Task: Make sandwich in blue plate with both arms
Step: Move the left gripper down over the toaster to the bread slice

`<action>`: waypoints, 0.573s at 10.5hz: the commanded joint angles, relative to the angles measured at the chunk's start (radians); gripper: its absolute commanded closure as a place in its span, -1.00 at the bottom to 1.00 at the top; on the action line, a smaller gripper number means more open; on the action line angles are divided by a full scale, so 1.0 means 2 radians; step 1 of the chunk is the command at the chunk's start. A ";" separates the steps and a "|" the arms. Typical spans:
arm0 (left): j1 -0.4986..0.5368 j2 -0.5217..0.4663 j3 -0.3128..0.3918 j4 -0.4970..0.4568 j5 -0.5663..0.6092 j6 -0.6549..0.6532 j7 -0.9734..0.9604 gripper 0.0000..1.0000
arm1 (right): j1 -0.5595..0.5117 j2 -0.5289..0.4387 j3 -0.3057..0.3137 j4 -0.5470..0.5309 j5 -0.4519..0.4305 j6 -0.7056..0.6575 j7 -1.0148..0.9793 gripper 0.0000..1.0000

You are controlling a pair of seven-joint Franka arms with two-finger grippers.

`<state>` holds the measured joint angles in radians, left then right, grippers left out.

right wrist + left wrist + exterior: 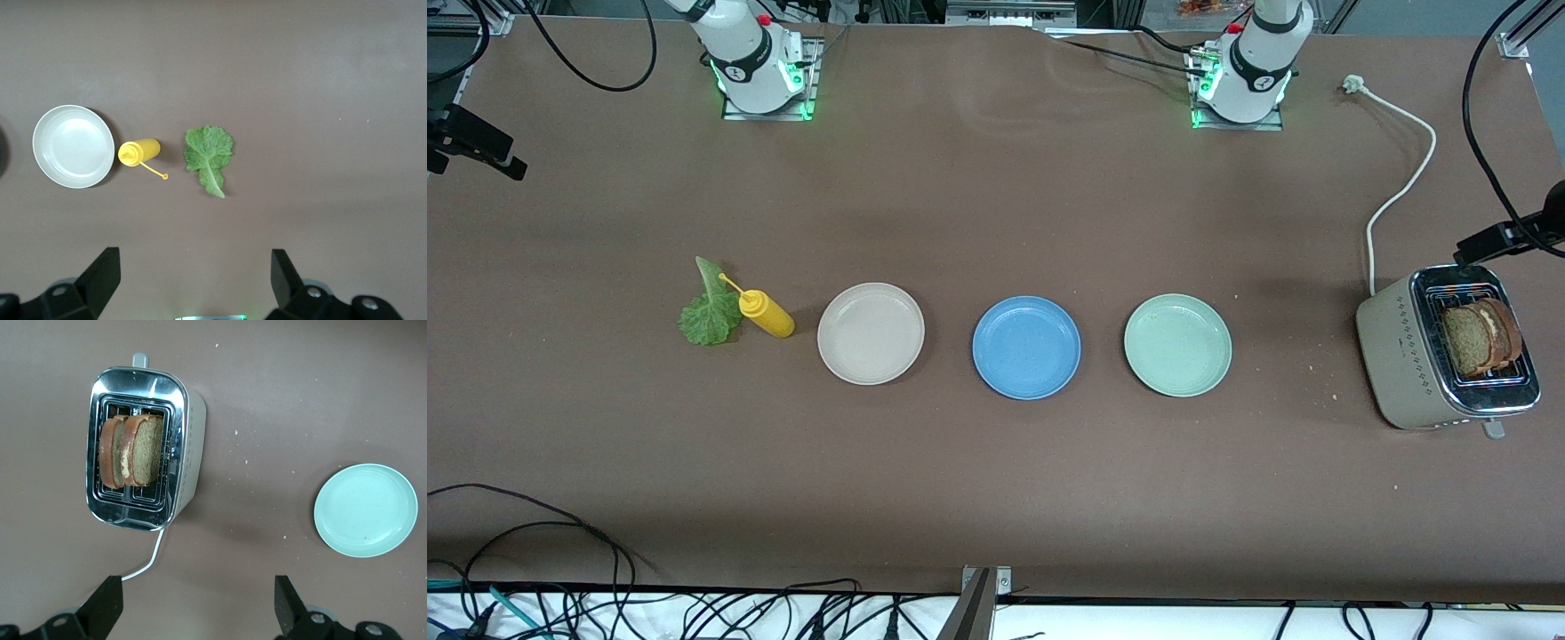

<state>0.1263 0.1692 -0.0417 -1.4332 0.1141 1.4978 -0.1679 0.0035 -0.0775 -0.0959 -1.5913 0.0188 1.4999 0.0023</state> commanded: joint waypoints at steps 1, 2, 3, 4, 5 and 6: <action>-0.010 0.040 -0.008 0.006 0.077 0.010 0.013 -1.00 | -0.003 0.003 0.000 0.012 0.008 -0.006 -0.002 -1.00; -0.013 0.043 -0.011 0.006 0.087 0.010 0.028 -1.00 | -0.003 0.003 -0.001 0.012 0.008 -0.007 -0.002 -1.00; -0.012 0.049 -0.010 0.007 0.088 0.011 0.040 -1.00 | -0.003 0.003 -0.001 0.012 0.008 -0.007 -0.002 -1.00; -0.008 0.061 -0.010 0.008 0.089 0.012 0.041 -1.00 | -0.003 0.003 -0.001 0.012 0.008 -0.008 -0.002 -1.00; -0.006 0.067 -0.009 0.009 0.088 0.012 0.041 -1.00 | -0.003 0.003 -0.001 0.012 0.008 -0.008 -0.002 -1.00; -0.005 0.070 -0.008 0.009 0.086 0.012 0.041 -1.00 | -0.003 0.003 -0.001 0.012 0.008 -0.008 -0.002 -1.00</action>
<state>0.1075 0.2836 -0.0596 -1.4366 0.2630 1.5221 -0.1214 0.0034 -0.0769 -0.0969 -1.5895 0.0189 1.4995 0.0023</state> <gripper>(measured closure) 0.000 0.000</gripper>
